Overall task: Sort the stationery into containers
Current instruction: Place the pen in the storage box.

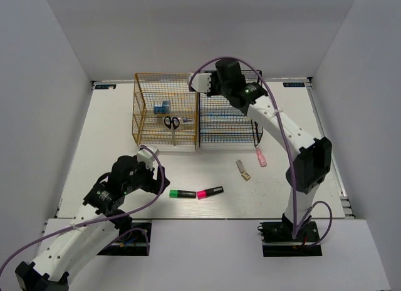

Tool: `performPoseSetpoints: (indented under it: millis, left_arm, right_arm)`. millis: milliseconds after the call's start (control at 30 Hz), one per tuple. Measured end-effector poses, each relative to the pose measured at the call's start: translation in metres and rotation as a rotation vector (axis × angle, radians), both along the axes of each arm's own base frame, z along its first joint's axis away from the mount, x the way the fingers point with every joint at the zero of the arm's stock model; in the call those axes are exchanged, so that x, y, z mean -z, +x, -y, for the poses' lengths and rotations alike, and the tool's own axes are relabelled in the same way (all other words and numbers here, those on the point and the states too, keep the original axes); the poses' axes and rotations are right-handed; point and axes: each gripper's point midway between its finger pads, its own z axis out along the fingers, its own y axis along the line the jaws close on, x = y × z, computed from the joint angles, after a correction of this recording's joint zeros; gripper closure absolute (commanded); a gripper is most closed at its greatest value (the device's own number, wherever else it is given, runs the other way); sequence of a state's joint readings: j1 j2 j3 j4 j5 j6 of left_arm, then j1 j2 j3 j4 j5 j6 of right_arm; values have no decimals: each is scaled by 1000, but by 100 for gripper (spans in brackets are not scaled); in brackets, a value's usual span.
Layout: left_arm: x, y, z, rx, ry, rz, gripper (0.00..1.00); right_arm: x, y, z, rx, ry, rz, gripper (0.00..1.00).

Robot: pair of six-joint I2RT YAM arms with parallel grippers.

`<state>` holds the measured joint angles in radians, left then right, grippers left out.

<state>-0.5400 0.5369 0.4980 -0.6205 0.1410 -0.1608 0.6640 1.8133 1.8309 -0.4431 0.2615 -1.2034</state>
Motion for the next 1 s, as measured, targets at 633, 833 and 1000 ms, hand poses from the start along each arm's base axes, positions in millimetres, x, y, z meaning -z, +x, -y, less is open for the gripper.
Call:
performPoseSetpoints:
  millis: [633, 833, 1000]
  left_arm:
    - [6, 0, 0, 5, 16, -24, 14]
    - [7, 0, 1, 7, 18, -30, 14]
    - [7, 0, 1, 7, 18, -31, 14]
  right_arm:
    - [34, 60, 22, -24, 29, -109, 94]
    - [49, 67, 26, -8, 31, -140, 65]
    - [55, 70, 32, 12, 38, -153, 55]
